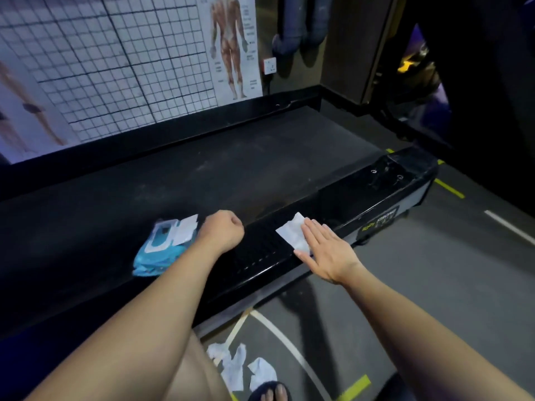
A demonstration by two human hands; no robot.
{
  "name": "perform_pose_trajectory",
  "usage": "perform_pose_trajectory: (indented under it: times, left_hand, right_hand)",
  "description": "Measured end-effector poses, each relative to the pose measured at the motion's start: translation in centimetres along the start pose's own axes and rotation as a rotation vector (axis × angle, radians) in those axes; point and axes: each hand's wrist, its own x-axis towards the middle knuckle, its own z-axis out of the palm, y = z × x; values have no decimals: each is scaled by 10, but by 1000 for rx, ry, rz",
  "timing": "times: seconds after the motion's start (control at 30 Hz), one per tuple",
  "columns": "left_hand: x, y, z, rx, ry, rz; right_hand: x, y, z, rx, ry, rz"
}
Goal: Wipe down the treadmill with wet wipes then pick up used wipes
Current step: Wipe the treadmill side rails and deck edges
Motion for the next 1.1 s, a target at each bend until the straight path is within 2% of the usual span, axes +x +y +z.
perform_pose_trajectory:
  times: [0.07,0.2,0.3,0.4,0.47,0.6,0.73,0.8,0.9,1.0,1.1]
  left_hand:
    - [13,35,19,-57,-15,26]
    - [38,92,60,8,-47,100]
    - [63,119,81,-84,-39,49]
    - [90,147,102,-215,-45,-9]
    - [107,164,120,-125,-115,-14]
    - [132,183,145,335,-314,-59]
    - [140,193,155,459,-383,2]
    - [139,200,161,447,-394,54]
    - [136,204,162,177,-383,91]
    - [124,202,152,-329,-400,175]
    - [105,207,135,-553,-386,240]
  right_hand:
    - [7,24,0,8,24,22]
    - [16,75,-7,5,49,71]
    - [21,105,-13,47,47,63]
    - [26,120,-15,82,149,35]
    - [29,129,-13,137,193,26]
    - [33,143,-8,262,279,80]
    - [26,151,-12,386,375,212]
    - [23,151,-19,453,332,256]
    - [22,146,-35,559,206,253]
    - [16,135,-53,639,218,345]
    - [7,120,-79,848,278,479]
